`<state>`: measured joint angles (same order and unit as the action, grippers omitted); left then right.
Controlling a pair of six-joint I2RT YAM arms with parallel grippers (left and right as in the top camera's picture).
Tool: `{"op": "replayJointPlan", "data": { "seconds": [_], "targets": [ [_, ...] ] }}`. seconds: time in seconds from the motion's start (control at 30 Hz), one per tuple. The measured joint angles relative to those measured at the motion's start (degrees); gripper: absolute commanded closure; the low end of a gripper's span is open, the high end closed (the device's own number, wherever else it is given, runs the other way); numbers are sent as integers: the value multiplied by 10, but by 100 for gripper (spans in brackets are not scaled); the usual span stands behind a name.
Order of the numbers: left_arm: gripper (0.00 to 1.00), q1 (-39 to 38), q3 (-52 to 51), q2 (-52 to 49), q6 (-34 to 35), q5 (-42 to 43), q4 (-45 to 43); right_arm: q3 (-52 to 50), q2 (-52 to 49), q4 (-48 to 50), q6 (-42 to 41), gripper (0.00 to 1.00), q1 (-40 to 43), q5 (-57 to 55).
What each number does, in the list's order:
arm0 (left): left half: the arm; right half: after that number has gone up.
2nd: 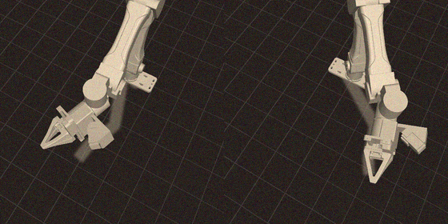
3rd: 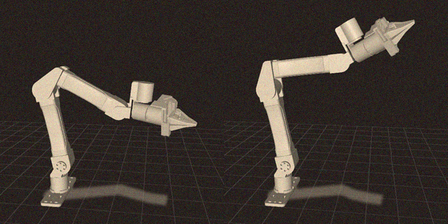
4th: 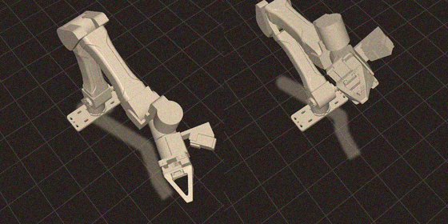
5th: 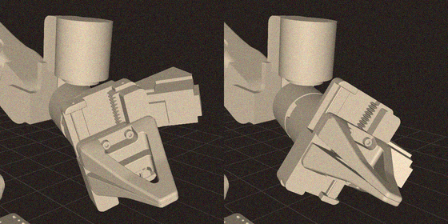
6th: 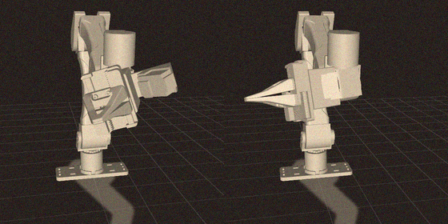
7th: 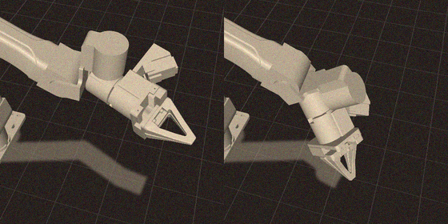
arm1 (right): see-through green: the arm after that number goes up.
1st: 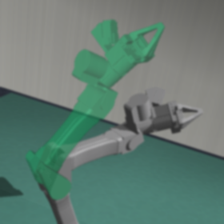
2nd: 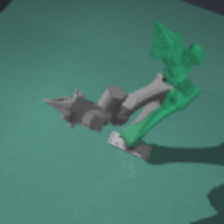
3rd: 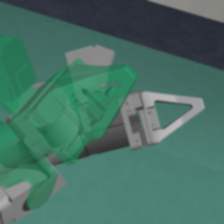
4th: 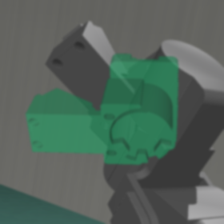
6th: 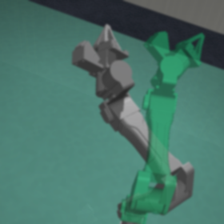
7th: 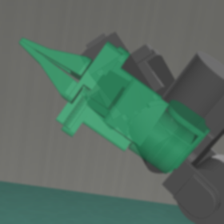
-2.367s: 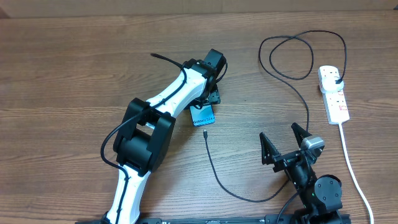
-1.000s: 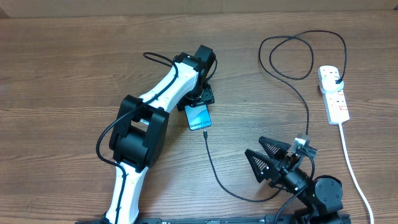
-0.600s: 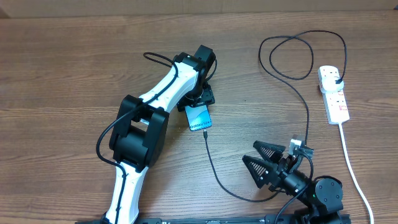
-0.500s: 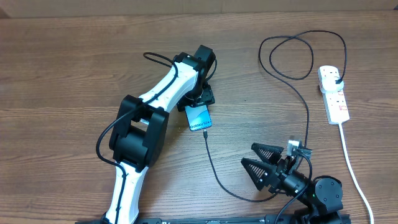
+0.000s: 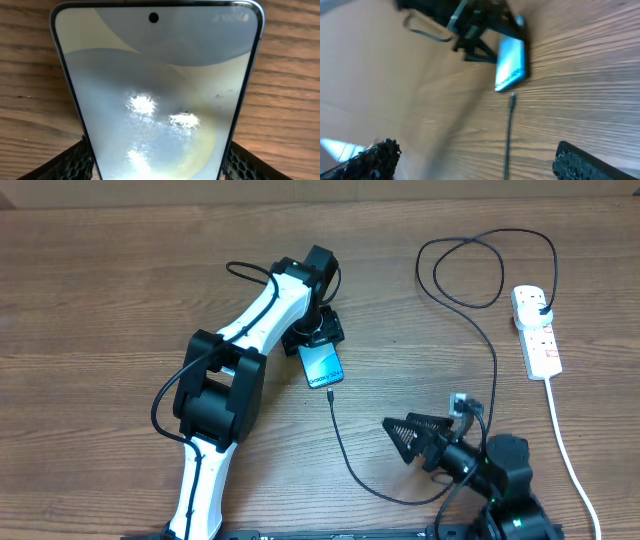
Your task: Plug charger to phone and switch on socket
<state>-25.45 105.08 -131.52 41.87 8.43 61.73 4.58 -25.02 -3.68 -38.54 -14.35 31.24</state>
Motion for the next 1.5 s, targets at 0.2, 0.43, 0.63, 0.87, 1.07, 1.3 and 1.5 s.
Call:
{"op": "replayJointPlan", "data": {
  "seconds": [0.2,0.43,0.63,0.87,1.07,1.3,1.5],
  "targets": [
    [37,1,38,0,0,17,9,61,-183,57,46,1,-1,-36],
    [37,1,47,-1,0,61,12,163,-434,158,75,5,-36,-55],
    [37,1,49,-1,0,105,8,242,-564,198,79,5,-61,-65],
    [37,6,49,-1,0,163,-9,255,-616,221,81,6,-67,-93],
    [38,9,50,-1,3,200,-18,255,-634,256,47,15,-67,-114],
    [38,9,52,-1,68,234,-59,255,-636,274,-19,18,-67,-169],
    [38,9,52,-1,110,257,-68,255,-639,314,-43,24,-82,-212]
  ]
}}
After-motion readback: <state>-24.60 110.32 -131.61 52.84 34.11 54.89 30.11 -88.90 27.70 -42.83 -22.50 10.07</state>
